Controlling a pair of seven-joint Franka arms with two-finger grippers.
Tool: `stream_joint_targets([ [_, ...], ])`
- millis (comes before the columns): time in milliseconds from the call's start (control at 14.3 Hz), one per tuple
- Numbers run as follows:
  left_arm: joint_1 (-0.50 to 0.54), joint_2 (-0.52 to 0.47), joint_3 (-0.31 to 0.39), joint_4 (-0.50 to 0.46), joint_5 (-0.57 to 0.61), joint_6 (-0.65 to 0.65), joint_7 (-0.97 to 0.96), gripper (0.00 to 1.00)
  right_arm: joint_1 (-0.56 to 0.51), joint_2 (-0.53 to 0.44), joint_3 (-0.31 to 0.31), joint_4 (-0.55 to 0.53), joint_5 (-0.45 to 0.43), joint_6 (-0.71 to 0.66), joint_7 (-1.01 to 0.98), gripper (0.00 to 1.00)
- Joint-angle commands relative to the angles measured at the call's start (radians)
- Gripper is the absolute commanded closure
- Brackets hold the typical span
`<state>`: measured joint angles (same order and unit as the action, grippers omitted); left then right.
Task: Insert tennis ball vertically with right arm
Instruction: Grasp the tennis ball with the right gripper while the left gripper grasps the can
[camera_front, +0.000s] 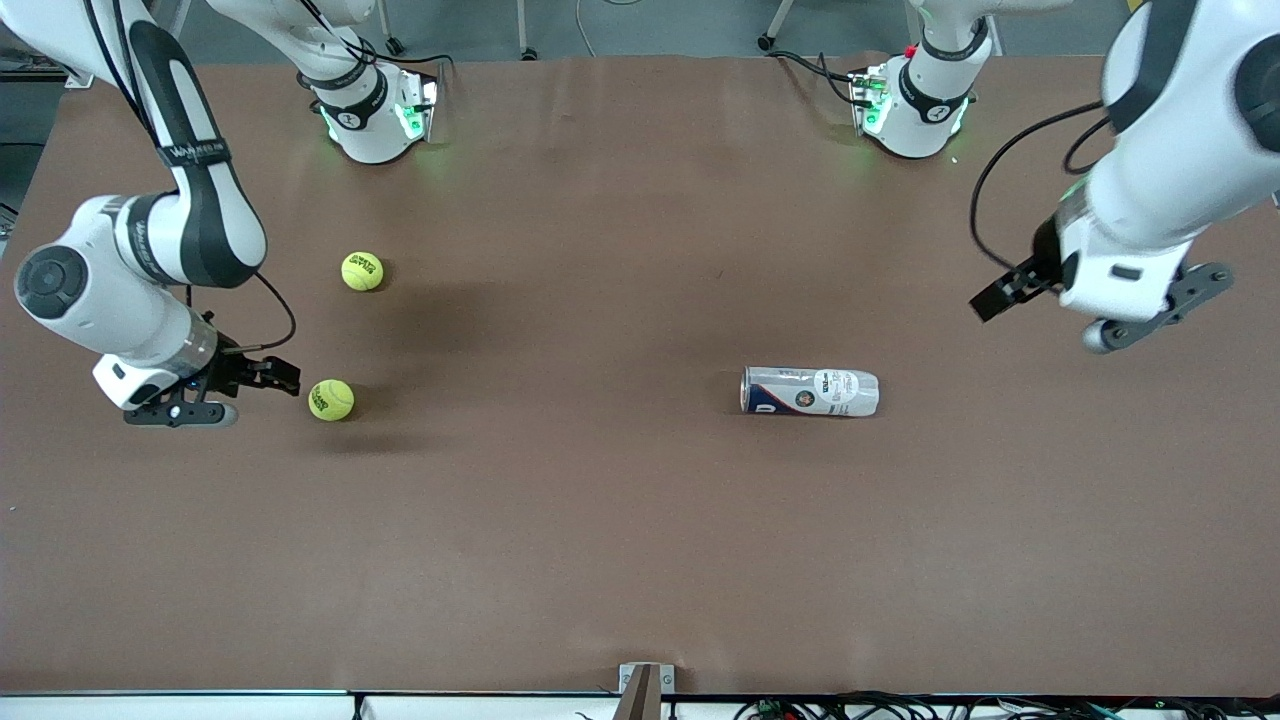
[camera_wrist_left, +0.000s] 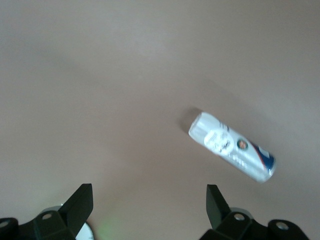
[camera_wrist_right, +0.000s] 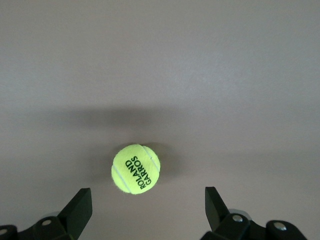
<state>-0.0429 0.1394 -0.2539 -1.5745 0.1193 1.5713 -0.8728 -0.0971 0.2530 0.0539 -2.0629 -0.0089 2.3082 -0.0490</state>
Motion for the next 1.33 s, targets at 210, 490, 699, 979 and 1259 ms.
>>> stream_joint_targets([
  [210,-0.144,0.187,-0.028,0.025,0.205,0.055,-0.563,0.0,0.02,0.098,0.0,0.004,0.014,0.056,0.006,0.0],
  [490,-0.239,0.316,-0.028,0.03,0.405,0.076,-0.947,0.0,0.031,0.147,0.0,0.004,0.015,0.097,0.006,0.0],
  [699,-0.31,0.399,-0.027,0.034,0.48,0.075,-1.13,0.0,0.034,0.169,0.0,0.004,0.015,0.108,0.006,0.0],
  [979,-0.383,0.505,-0.012,0.125,0.509,0.066,-1.287,0.0,0.043,0.199,0.0,-0.005,0.015,0.149,0.006,0.0],
  [1259,-0.497,0.58,0.083,0.149,0.54,0.055,-1.339,0.0,0.039,0.216,0.0,-0.003,0.015,0.18,0.006,0.0],
])
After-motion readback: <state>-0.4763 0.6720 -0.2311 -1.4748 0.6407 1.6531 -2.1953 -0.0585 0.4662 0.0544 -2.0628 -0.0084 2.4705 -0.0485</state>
